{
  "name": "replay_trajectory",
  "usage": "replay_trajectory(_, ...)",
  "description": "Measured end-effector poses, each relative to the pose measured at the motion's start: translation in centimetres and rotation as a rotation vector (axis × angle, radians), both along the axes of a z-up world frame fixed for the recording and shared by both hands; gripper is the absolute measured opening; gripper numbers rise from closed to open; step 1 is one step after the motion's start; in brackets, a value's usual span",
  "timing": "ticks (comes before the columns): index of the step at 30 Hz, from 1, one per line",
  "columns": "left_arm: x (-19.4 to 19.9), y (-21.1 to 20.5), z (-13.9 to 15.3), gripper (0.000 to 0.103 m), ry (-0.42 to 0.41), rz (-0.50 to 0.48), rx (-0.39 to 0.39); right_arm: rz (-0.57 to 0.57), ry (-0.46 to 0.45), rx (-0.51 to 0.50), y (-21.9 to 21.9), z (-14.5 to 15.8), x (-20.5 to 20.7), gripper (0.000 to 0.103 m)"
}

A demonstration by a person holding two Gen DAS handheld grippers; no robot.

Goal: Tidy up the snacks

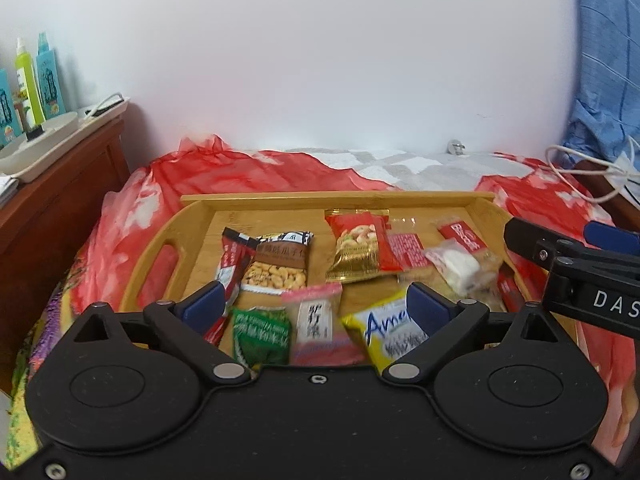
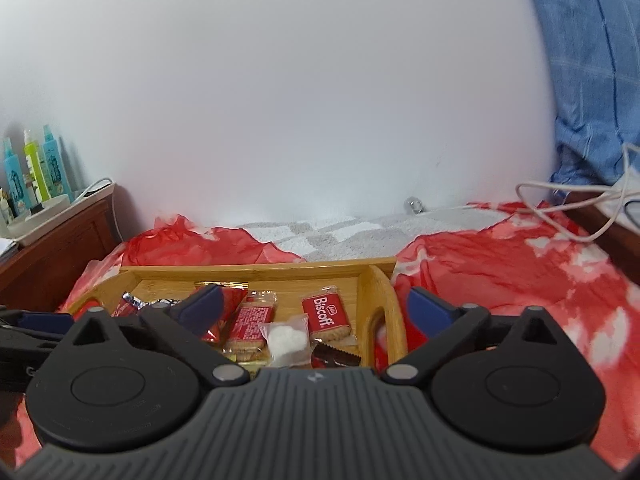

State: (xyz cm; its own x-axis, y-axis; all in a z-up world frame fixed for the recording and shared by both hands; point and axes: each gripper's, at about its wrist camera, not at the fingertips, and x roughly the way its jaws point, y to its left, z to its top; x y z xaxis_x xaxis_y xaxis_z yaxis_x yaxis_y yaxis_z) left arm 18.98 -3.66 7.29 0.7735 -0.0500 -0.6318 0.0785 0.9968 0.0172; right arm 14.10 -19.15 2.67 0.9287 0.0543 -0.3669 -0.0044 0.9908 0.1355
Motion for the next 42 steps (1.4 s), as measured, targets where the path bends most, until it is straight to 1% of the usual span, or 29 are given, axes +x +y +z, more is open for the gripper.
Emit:
replay_trajectory(7, -3.6, 0.9, 0.7, 0.099, -0.02, -0.022, 0.012, -0.017, -0.04, -0.017, 0.7, 0.0, -3.9, 0.103)
replay_trajectory(10, -5.2, 1.4, 0.7, 0.1, -0.017, -0.03, 0.004, -0.02, -0.031, -0.018, 0.8, -0.5, -5.6, 0.103)
replay_trajectory(13, -6.7, 1.7, 0.7, 0.1, -0.017, -0.037, 0.012, -0.02, -0.02, -0.023, 1.1, -1.0, -7.2, 0.103)
replay_trajectory(16, -8.2, 2.3, 0.7, 0.1, -0.011, -0.039, -0.002, -0.023, -0.014, -0.036, 1.5, -1.5, -8.7, 0.103)
replay_trajectory(23, -11.4, 3.4, 1.8, 0.1, -0.011, -0.047, -0.003, -0.028, 0.005, -0.024, 1.8, -2.5, -11.5, 0.103)
replay_trajectory(26, -13.1, 3.9, 1.8, 0.1, -0.005, -0.049, -0.008, -0.03, 0.019, -0.02, 2.0, -3.0, -12.6, 0.103)
replay_trajectory(30, -15.3, 4.6, 1.1, 0.1, 0.017, -0.035, -0.031, -0.026, 0.04, -0.023, 2.4, -3.7, -14.1, 0.103)
replay_trajectory(35, -17.4, 5.1, -0.6, 0.1, 0.036, -0.016, -0.019, -0.019, 0.075, -0.025, 3.3, -4.7, -15.6, 0.103)
replay_trajectory(40, -18.4, 6.0, -2.8, 0.1, 0.086, 0.011, -0.053, -0.015, 0.115, -0.048, 4.3, -5.7, -16.5, 0.103)
replay_trajectory(42, -18.6, 6.3, -3.8, 0.1, 0.091, 0.019, -0.055, -0.02, 0.13, -0.05, 4.6, -6.0, -16.8, 0.103)
